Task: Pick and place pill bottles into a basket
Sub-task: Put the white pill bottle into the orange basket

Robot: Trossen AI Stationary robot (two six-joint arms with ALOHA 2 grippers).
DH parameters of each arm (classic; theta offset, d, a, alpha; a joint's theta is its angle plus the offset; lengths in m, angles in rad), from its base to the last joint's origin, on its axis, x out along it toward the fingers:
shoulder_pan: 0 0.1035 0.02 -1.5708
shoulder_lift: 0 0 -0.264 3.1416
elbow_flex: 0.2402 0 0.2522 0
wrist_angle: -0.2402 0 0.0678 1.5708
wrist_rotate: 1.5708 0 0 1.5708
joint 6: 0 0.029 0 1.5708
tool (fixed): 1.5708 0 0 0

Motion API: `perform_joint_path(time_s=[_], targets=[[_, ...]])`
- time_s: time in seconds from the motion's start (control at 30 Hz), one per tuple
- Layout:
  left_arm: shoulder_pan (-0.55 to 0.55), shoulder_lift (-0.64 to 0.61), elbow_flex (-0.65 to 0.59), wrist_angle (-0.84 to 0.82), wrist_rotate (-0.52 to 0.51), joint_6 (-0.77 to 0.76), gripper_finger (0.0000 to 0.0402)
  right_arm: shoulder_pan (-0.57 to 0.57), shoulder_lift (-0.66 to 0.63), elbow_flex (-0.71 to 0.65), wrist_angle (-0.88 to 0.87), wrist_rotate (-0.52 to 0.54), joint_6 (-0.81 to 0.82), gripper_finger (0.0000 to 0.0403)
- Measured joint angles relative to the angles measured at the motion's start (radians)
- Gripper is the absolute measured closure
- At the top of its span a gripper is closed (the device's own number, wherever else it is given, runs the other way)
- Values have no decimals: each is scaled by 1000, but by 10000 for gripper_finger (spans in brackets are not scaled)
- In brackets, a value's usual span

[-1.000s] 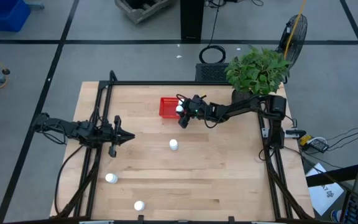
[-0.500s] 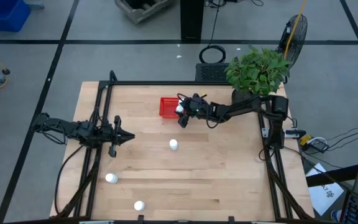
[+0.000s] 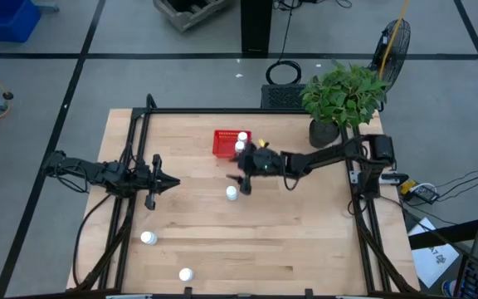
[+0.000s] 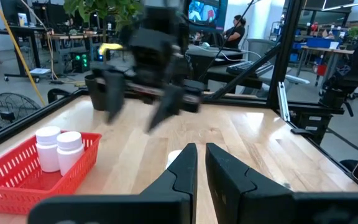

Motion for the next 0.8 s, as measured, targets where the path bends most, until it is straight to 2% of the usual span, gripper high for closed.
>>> perform_joint_path(time_s=[0.43,0.8], targets=[[0,0,0,0,0,0,366,113,1,-7,-44,5,84,135],[0,0,0,0,0,0,366,122,8,-66,25,6,142,135]])
